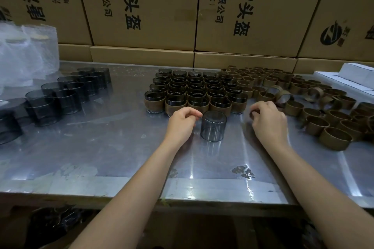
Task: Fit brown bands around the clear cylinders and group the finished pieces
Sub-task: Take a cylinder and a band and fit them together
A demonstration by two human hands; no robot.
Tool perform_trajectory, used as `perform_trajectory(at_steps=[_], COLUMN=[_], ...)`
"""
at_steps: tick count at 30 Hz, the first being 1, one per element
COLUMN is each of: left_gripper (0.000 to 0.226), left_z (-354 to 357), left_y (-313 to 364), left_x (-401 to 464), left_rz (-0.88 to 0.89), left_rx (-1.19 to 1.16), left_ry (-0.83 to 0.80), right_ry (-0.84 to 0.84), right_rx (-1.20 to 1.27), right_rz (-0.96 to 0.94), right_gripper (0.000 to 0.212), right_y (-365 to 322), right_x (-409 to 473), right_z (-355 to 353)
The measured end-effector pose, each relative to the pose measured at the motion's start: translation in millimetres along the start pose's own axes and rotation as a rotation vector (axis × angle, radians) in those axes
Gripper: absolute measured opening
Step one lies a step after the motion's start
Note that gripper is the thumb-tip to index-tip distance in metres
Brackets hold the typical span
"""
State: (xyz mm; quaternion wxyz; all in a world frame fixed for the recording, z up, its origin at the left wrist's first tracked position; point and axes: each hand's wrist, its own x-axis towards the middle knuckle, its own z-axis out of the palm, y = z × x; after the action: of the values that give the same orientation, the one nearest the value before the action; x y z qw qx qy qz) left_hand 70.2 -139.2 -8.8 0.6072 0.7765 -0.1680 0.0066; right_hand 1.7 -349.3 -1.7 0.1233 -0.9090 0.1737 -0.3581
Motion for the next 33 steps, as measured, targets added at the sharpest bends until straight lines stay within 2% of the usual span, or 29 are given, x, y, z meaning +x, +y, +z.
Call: perform_trajectory(at_steps=[3,5,8,10,13,15,18,22,25,27,29,33], left_gripper=[0.036,0.035,0.031,0.025,0.037,0.045,0.052,0.046,0.036,0.036,0.036,0.037], left_z=[0.1,0.6,2.1,3.8,8.1,10.4,12.6,14.4,15.1,15.5,15.7,16.5], left_y=[1.1,2.8,5.3,7.7,12.5,14.4,16.8,20.4,20.2,18.4,16.0,10.6], left_x=[-0.2,-2.0,-7.8,-12.4,-18.0,-20.3,-24.6,-28.4,-27.6,-26.7,-25.1,-20.5], left_rz=[0.022,0.055,0.228,0.398,0.577,0.637,0.679,0.745,0.711,0.653,0.591,0.472], left_rx=[-0.023,-0.069,0.019,0.137,0.282,0.364,0.407,0.402,0.370,0.304,0.251,0.181], left_ry=[0.008,0.020,0.059,0.093,0.060,0.012,-0.030,-0.025,0.006,0.034,0.046,0.040], right_ry=[0.143,0.199,0.199,0.152,0.011,-0.091,-0.277,-0.557,-0.634,-0.637,-0.602,-0.384], right_rx=[0.357,0.495,0.714,0.914,1.220,1.421,1.651,1.661,1.671,1.610,1.446,0.989], right_rz=[-0.020,-0.077,-0.062,0.035,0.236,0.346,0.390,0.351,0.321,0.243,0.129,-0.103], right_gripper=[0.015,0.015,0.020,0.023,0.020,0.017,0.019,0.025,0.027,0.028,0.032,0.030], right_y=[-17.0,-26.6,-38.6,-42.1,-40.5,-38.1,-34.0,-37.0,-39.9,-40.1,-41.7,-48.2], right_x=[-12.2,-17.4,-20.5,-18.8,-13.2,-9.9,-8.1,-12.7,-15.6,-17.4,-20.3,-25.1], right_z=[-8.7,-13.4,-18.5,-21.0,-26.6,-31.1,-35.8,-32.1,-28.3,-25.3,-22.2,-18.2])
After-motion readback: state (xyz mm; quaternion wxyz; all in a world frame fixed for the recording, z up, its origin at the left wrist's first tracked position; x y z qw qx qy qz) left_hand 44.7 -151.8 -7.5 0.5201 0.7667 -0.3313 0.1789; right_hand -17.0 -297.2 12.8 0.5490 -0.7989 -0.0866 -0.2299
